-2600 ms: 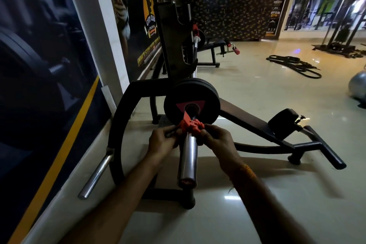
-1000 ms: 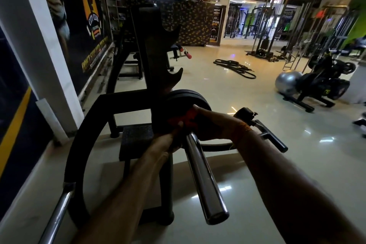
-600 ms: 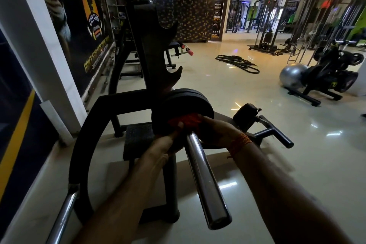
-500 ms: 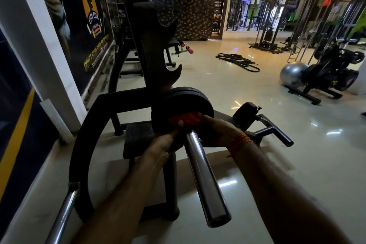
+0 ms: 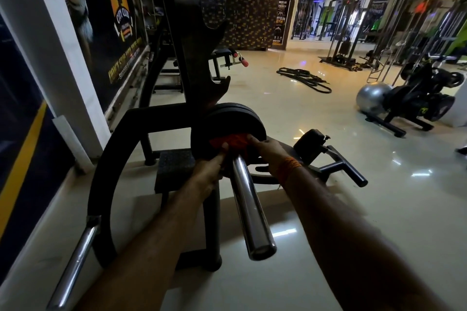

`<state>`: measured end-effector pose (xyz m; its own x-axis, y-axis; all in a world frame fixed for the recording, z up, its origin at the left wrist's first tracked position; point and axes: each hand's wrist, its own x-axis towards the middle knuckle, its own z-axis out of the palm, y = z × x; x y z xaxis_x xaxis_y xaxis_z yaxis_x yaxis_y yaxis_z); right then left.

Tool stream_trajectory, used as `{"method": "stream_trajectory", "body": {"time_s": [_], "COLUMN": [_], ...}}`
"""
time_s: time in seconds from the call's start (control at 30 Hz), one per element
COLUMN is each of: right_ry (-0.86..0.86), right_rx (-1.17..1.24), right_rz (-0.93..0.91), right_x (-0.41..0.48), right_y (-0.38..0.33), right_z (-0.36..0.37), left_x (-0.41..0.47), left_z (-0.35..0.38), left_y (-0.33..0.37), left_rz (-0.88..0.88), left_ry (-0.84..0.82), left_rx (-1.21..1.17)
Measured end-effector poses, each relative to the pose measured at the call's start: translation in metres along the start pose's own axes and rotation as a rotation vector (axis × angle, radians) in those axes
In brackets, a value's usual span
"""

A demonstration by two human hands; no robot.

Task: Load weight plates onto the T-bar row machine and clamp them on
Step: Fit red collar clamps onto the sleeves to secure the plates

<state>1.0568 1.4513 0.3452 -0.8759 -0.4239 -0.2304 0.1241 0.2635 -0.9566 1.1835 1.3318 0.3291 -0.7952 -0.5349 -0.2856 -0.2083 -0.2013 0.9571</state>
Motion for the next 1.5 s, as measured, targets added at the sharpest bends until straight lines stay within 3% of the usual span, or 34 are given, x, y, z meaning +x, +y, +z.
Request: {"method": "stream_trajectory", "body": {"time_s": [0.17, 0.4, 0.67, 0.8, 1.13, 1.5], "right_ry": [0.089, 0.135, 0.116, 0.164, 0.404, 0.596], "right_rx": [-0.19, -0.242, -0.48, -0.627, -0.719, -0.791], "right_rz": [-0.248, -0.626, -0.811, -0.884, -0.686, -0.379], "right_x": [-0.029, -0.126, -0.224, -0.258, -0.29, -0.24], "right_y": [0.018, 0.073, 0.154, 0.186, 0.253, 0.295], "right_z": [-0.002, -0.029, -0.079, -0.11, -0.22, -0.32], "left_x": [-0.041, -0.141, -0.255, -0.288, -0.271, -0.174], "left_z": [-0.004, 0.008, 0.052, 0.082, 0.184, 0.303], "left_y": [-0.019, -0.062, -0.132, -0.157, -0.198, -0.223], "left_rz": [0.134, 0.362, 0.614, 0.652, 0.743, 0.763], "left_ry": [0.064, 0.33, 0.508, 0.501, 0.277, -0.043], "left_rx": [0.146, 0.425, 0.792, 0.956, 1.077, 1.071]}}
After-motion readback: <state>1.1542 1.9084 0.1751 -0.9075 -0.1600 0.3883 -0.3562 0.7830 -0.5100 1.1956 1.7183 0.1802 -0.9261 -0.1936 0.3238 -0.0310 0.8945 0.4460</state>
